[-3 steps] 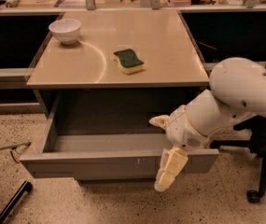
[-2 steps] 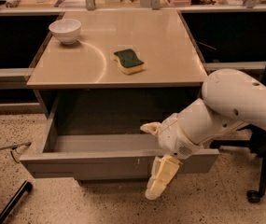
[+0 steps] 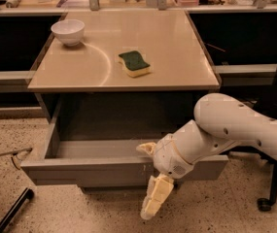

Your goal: Close top drawer

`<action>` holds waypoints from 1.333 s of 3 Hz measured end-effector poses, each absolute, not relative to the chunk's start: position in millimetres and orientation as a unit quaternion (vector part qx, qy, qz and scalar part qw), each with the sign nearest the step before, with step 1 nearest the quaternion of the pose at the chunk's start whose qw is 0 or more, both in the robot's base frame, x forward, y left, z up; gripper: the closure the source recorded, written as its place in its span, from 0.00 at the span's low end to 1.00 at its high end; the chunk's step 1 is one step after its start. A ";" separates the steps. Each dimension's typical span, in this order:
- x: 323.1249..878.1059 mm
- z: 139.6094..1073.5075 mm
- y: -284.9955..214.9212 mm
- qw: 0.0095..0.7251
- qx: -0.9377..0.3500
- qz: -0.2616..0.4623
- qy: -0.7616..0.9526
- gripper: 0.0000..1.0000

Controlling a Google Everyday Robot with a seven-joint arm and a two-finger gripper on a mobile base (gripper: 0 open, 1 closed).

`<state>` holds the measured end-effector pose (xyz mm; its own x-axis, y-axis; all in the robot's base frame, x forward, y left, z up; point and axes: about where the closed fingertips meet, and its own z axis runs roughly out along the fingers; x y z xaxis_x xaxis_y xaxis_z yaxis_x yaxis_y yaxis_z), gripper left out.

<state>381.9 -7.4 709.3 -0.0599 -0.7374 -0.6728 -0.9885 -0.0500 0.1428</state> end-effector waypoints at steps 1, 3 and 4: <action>381.9 709.3 -7.4 0.203 -0.655 0.310 0.659 0.00; 348.6 711.2 -10.9 0.196 -0.639 0.349 0.658 0.00; 333.6 712.4 -6.8 0.187 -0.636 0.368 0.652 0.00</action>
Offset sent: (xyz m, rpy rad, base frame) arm -0.0204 -0.0070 -0.0080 0.0398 0.0668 -0.0197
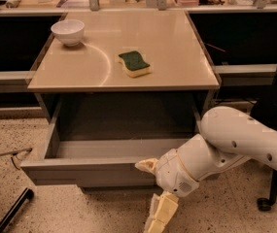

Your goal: Close top drawer

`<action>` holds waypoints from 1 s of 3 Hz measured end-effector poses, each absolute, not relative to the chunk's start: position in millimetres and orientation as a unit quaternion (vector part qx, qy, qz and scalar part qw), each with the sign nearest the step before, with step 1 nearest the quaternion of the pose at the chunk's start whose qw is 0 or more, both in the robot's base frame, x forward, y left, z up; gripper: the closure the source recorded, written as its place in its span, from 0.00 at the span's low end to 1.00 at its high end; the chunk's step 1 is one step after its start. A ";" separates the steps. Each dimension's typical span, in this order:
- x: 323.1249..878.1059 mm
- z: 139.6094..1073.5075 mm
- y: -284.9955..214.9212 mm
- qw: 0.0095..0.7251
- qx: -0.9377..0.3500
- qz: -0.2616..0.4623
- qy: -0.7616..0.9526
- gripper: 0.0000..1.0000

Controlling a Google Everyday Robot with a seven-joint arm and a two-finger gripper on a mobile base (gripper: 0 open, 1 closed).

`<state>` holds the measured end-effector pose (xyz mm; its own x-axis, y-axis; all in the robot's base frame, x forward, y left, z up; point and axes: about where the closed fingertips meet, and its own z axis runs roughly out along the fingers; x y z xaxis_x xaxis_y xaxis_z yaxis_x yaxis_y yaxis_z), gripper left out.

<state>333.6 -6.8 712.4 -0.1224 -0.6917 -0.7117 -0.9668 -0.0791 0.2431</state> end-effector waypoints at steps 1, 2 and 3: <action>324.9 697.1 -2.7 0.178 -0.631 0.389 0.647 0.00; 336.2 664.9 -6.2 0.168 -0.626 0.394 0.651 0.00; 375.8 644.6 -11.0 0.176 -0.633 0.349 0.669 0.00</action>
Offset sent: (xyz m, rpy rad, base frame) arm 0.0198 -0.0067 -0.0922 0.0038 0.0961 0.0018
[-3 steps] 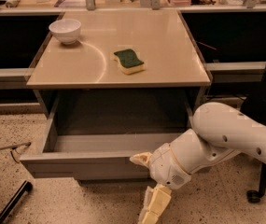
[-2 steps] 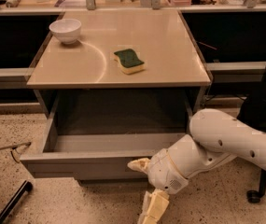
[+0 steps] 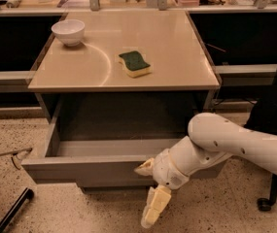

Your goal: Close top drawer

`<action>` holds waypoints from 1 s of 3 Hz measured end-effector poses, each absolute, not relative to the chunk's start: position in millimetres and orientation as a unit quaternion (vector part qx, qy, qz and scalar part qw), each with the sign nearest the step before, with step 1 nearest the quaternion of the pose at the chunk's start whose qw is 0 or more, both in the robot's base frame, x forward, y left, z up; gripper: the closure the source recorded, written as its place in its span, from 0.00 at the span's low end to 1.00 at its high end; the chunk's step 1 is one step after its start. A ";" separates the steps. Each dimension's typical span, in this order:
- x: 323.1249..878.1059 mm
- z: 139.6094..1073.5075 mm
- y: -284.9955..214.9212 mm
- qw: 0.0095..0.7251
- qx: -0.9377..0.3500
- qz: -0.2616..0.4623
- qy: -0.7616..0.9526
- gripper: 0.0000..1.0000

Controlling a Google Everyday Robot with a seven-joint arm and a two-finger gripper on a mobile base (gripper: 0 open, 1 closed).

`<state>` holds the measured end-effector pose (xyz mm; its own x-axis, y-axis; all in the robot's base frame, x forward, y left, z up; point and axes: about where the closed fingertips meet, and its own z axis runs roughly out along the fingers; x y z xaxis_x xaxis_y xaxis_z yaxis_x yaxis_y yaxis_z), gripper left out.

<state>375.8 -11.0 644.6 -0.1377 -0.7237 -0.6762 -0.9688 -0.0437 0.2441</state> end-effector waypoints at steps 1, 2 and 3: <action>411.1 637.5 -15.0 0.197 -0.631 0.276 0.698 0.00; 432.6 642.8 -12.6 0.228 -0.633 0.253 0.696 0.00; 432.6 642.8 -12.6 0.228 -0.633 0.253 0.695 0.00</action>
Offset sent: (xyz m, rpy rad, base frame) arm 0.0779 -0.0011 0.0060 -0.0529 -0.2740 -0.0967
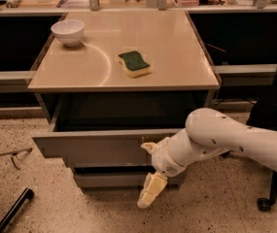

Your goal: Close top drawer

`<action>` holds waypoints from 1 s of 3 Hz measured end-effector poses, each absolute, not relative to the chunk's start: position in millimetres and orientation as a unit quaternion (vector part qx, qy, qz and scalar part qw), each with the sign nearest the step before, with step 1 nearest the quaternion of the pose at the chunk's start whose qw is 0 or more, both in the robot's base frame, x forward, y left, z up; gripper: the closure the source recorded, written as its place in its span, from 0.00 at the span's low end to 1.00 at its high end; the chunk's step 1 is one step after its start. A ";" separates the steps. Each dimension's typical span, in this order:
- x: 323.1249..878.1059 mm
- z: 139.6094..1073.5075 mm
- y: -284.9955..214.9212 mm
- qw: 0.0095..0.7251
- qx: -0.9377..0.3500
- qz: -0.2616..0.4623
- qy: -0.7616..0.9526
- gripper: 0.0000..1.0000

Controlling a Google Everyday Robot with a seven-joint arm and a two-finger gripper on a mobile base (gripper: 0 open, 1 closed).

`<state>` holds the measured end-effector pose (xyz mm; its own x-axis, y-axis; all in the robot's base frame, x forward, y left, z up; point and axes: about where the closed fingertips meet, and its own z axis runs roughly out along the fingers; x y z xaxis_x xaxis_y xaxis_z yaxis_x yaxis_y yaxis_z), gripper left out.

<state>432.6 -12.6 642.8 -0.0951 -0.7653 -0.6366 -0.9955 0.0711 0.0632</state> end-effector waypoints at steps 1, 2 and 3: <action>449.1 641.1 -7.1 0.256 -0.637 0.251 0.682 0.00; 478.2 640.6 2.4 0.282 -0.646 0.242 0.667 0.00; 511.6 647.8 17.1 0.321 -0.654 0.226 0.647 0.00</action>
Offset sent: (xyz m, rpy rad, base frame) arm 0.1143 0.0376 0.0057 0.1210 -0.2379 0.0470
